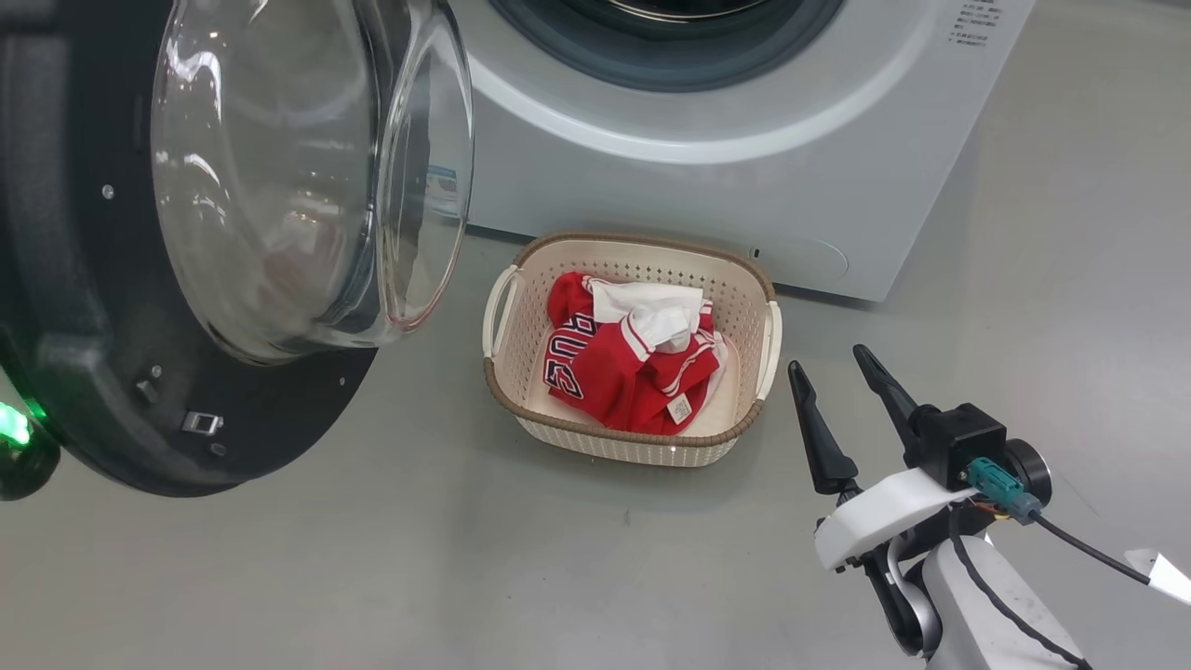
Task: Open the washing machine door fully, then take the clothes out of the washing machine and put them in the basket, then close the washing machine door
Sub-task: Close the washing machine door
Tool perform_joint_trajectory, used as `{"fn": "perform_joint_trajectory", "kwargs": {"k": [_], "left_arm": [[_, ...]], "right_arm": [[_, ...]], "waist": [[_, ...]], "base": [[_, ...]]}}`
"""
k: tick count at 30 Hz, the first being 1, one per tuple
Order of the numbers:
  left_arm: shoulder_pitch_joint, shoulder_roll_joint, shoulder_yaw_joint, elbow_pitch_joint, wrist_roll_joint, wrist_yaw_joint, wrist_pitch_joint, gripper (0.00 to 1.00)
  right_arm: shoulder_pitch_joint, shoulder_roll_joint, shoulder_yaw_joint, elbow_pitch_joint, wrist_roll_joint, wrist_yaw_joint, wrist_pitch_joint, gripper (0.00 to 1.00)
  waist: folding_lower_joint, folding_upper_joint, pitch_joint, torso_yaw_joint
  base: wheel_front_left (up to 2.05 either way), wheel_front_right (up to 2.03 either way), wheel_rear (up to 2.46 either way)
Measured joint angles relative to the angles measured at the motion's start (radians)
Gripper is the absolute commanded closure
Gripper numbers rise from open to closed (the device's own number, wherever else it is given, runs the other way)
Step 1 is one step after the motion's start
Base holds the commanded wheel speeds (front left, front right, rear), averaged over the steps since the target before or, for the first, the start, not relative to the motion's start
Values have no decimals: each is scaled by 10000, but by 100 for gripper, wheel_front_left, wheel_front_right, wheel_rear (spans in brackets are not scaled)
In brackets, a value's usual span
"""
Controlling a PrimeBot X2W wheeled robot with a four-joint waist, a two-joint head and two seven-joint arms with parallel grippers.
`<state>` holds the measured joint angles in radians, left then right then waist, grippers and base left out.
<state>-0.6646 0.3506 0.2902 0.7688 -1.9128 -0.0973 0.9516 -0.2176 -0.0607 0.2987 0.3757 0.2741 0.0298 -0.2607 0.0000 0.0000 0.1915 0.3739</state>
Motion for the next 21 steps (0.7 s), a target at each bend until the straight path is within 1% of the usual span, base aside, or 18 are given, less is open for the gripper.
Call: {"fn": "perform_joint_trajectory", "kwargs": {"k": [6, 10, 15, 16, 21], "left_arm": [[241, -96, -343, -451, -144, 54, 1212, 100], [363, -228, -583, -742, -167, 128, 1760, 100], [725, -272, -686, -1095, -217, 134, 2157, 100], [773, -299, -690, -1158, -284, 213, 2228, 100], [981, -579, -828, -1592, -476, 318, 2568, 100]], "right_arm": [[2, 0, -79, 25, 173, -2, 0, 0], [2, 2, -81, 52, 176, -2, 0, 0], [1, 6, 15, 121, 238, 36, 0, 0], [1, 8, 21, 123, 251, 36, 0, 0], [1, 10, 46, 128, 311, 36, 0, 0]], "waist": [[0, 0, -50, -180], [0, 0, -69, -231], [0, 0, -130, -373], [0, 0, -146, -415], [0, 0, -212, -661]], "base": [[0, 0, 0], [0, 0, 0], [0, 0, 0], [0, 0, 0], [0, 0, 0]]}}
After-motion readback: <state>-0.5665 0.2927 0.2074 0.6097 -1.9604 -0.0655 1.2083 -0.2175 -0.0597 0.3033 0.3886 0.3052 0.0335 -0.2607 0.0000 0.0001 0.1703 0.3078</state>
